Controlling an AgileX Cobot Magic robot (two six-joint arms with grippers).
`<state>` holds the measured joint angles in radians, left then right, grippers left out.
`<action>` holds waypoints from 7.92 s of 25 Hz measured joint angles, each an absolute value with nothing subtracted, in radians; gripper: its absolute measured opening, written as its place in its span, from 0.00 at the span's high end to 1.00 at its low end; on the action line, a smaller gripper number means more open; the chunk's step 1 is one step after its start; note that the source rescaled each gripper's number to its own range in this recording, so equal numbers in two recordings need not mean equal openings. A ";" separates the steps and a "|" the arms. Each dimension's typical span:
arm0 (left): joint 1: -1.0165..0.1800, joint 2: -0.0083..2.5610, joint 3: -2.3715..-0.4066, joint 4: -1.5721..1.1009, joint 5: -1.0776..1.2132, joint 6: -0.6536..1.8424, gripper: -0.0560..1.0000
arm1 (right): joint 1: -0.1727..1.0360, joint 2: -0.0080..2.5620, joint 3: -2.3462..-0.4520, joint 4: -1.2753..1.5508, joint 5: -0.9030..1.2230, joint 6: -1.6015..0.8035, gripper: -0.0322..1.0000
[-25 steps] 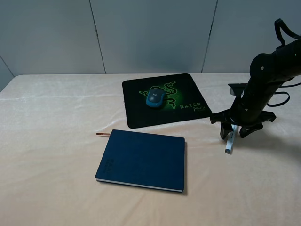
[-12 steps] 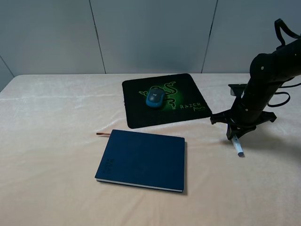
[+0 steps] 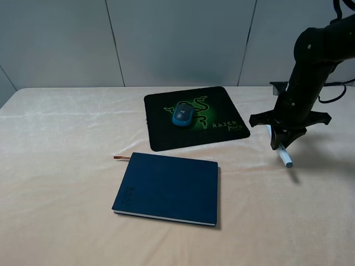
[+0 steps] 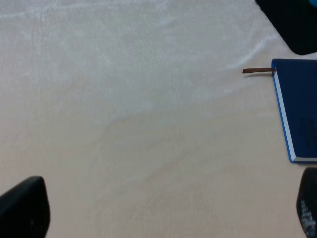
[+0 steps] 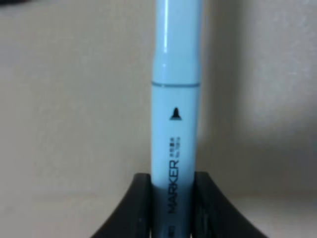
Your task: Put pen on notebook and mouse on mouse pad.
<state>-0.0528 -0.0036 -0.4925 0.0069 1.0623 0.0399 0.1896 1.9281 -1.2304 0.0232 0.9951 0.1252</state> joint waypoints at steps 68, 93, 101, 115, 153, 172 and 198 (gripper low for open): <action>-0.053 -0.004 -0.493 0.007 1.062 0.040 0.00 | 0.817 2.042 -1.308 0.275 0.900 -0.099 0.02; -0.053 -0.004 -0.493 0.007 1.062 0.040 0.00 | 0.817 1.658 -1.406 0.122 1.181 -0.085 0.00; -0.053 -0.004 -0.493 0.007 1.062 0.040 0.00 | 0.817 1.430 -1.327 0.094 1.212 -0.031 0.00; -0.053 -0.004 -0.493 0.007 1.062 0.040 0.00 | 0.817 0.879 -0.918 0.083 1.226 0.000 0.00; -0.053 -0.004 -0.493 0.007 1.062 0.040 0.00 | 0.490 0.077 -0.543 0.042 1.160 0.000 0.00; -0.053 -0.004 -0.493 0.007 1.062 0.040 0.00 | 0.117 -0.007 -0.498 0.000 1.035 -0.006 0.00; -0.053 -0.004 -0.493 0.007 1.062 0.040 0.00 | 0.023 -0.007 -0.498 0.000 1.034 -0.006 0.00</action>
<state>-0.0528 -0.0036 -0.4925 0.0069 1.0623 0.0399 0.0226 -0.0066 -0.4982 0.0000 1.0343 -0.0056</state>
